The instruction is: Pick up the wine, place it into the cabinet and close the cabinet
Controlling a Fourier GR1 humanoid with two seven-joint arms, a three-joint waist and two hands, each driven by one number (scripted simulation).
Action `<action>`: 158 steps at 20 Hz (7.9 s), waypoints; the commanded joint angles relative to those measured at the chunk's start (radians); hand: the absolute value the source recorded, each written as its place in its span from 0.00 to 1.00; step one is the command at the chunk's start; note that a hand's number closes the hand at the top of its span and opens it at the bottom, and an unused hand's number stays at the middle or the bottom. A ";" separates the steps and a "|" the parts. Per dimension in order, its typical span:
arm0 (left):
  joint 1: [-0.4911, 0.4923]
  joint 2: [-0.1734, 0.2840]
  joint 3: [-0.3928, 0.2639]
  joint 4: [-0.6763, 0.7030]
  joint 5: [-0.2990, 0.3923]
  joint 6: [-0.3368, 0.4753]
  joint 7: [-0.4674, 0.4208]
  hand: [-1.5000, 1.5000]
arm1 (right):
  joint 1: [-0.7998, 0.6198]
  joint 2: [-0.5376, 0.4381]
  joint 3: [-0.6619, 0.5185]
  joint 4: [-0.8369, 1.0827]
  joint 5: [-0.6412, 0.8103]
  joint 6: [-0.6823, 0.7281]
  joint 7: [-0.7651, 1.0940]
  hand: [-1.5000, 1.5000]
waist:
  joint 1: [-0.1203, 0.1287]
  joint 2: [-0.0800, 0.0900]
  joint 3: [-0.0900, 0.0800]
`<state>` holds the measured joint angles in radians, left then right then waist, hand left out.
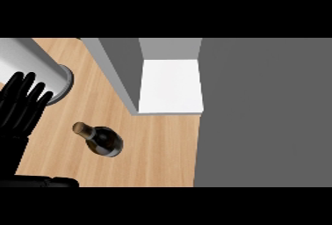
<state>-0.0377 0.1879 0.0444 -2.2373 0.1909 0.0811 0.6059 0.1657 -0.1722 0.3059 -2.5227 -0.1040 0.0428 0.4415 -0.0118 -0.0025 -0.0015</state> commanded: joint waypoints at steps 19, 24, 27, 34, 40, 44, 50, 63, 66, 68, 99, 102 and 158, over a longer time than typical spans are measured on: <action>0.049 -0.025 0.056 0.570 -0.070 -0.185 -0.485 0.00 | 0.057 -0.018 0.037 -0.228 -0.040 -0.032 0.080 0.00 | -0.005 0.001 0.001; 0.028 -0.034 0.051 0.628 -0.082 -0.183 -0.509 0.00 | 0.045 -0.035 0.022 -0.277 -0.055 -0.040 0.138 0.00 | -0.003 0.000 0.001; 0.004 -0.026 0.079 0.741 -0.076 -0.201 -0.561 0.00 | 0.019 -0.038 -0.013 -0.257 -0.087 -0.030 0.128 0.00 | -0.006 0.001 0.001; -0.031 -0.038 0.082 0.955 -0.107 -0.239 -0.729 0.00 | 0.026 -0.038 -0.028 -0.250 -0.089 -0.037 0.122 0.00 | -0.013 0.002 0.000; -0.010 -0.037 0.078 1.024 -0.103 -0.280 -0.772 0.00 | 0.015 -0.036 -0.013 -0.292 -0.071 -0.046 0.160 0.00 | -0.011 0.000 0.000; -0.013 -0.047 0.062 1.076 -0.118 -0.298 -0.818 0.00 | 0.066 -0.043 -0.033 -0.264 -0.127 -0.012 0.102 0.00 | -0.008 0.000 0.001; 0.003 -0.045 0.065 1.133 -0.136 -0.299 -0.879 0.00 | -0.027 -0.036 -0.042 -0.240 -0.094 -0.034 0.155 0.00 | 0.005 0.001 0.001; -0.113 -0.118 0.175 1.324 0.017 -0.338 -0.934 0.00 | 0.033 -0.027 0.006 -0.286 -0.067 -0.046 0.137 0.00 | -0.009 -0.002 0.001; -0.115 -0.135 0.180 1.385 0.035 -0.386 -1.007 0.00 | 0.013 -0.031 -0.014 -0.246 -0.078 -0.042 0.134 0.00 | -0.002 0.000 0.001; -0.160 -0.129 0.193 1.438 0.035 -0.379 -1.017 0.00 | 0.023 -0.047 -0.041 -0.254 -0.101 -0.024 0.124 0.00 | -0.009 0.001 0.001; 0.025 -0.187 0.105 1.204 0.070 -0.307 -1.302 1.00 | 0.044 -0.015 -0.039 -0.217 -0.097 0.000 0.102 0.00 | 0.013 -0.006 0.002; 0.048 -0.184 0.098 1.066 0.104 -0.327 -1.200 1.00 | 0.066 -0.013 -0.022 -0.244 -0.054 -0.002 0.103 0.00 | 0.010 -0.007 0.002; -0.528 -0.188 -0.509 1.353 0.589 0.494 -1.131 1.00 | 0.018 0.054 -0.085 -0.155 -0.117 0.064 0.082 0.00 | -0.031 0.008 0.000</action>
<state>-0.5121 0.0001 -0.4687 -0.9704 0.6889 0.6019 -0.4829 0.1654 -0.1321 0.2153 -2.5118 -0.1303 0.1327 0.4493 -0.0410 0.0039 -0.0010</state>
